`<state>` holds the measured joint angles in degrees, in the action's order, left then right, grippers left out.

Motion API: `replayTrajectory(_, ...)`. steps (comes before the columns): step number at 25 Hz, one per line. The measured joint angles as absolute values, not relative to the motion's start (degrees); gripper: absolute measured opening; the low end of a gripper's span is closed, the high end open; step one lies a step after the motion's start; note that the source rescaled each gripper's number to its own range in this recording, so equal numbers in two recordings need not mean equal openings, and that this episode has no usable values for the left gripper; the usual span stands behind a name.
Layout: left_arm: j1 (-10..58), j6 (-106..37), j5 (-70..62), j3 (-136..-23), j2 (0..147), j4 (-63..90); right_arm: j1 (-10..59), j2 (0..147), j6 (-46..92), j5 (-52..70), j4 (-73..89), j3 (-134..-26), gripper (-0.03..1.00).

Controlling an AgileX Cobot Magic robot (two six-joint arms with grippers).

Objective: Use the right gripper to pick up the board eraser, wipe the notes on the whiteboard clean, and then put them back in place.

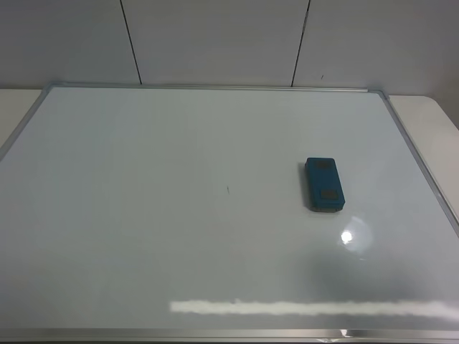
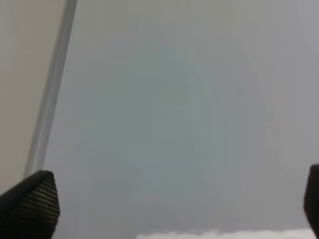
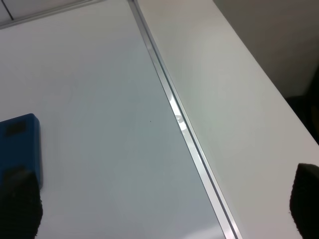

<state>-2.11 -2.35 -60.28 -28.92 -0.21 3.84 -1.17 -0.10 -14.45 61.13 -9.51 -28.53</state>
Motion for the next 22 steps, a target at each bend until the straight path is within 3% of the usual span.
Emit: replayTrajectory(22, -2.11, -2.35, -60.28, -28.92, -0.21, 3.84, -1.64, -0.1, -14.45, 61.17, -9.49, -28.53, 1.0)
